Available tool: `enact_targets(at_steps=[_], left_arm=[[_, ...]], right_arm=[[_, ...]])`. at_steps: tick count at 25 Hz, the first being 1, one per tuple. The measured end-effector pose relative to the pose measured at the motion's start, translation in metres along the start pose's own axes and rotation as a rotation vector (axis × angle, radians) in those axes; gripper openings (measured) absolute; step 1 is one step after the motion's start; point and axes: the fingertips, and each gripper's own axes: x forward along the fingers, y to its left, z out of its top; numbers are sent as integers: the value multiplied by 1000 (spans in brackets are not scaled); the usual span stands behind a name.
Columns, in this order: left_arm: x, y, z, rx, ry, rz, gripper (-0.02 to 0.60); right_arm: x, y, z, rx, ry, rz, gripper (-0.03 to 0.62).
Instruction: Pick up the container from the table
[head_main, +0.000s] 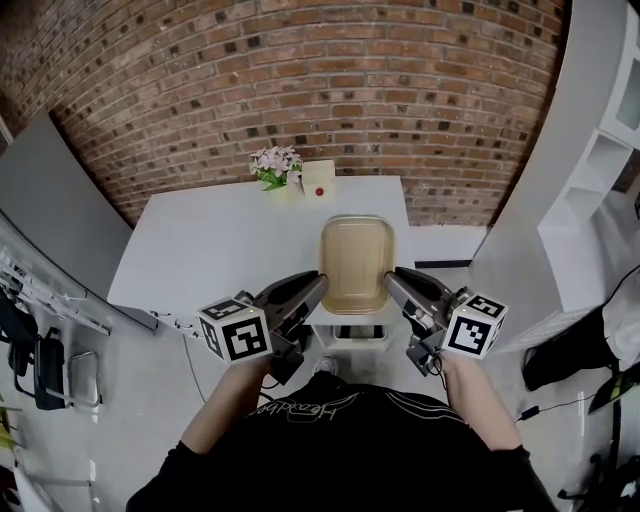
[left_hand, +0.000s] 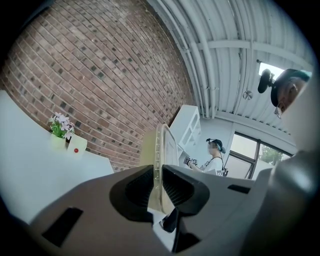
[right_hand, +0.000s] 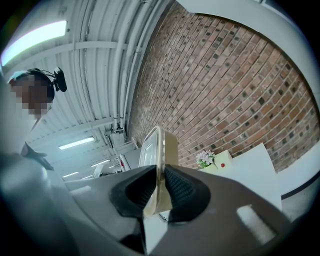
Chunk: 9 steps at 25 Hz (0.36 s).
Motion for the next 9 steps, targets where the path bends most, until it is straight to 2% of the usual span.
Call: enact_targets(at_steps=[4,9], left_arm=[[0,1,-4,-18,-3,0,60],[0,2,-2,-4,-6,14,60]], right_arm=[[-2,-3,-4,8,1,-2,58],[0,-2,-3,7,-4,2,58]])
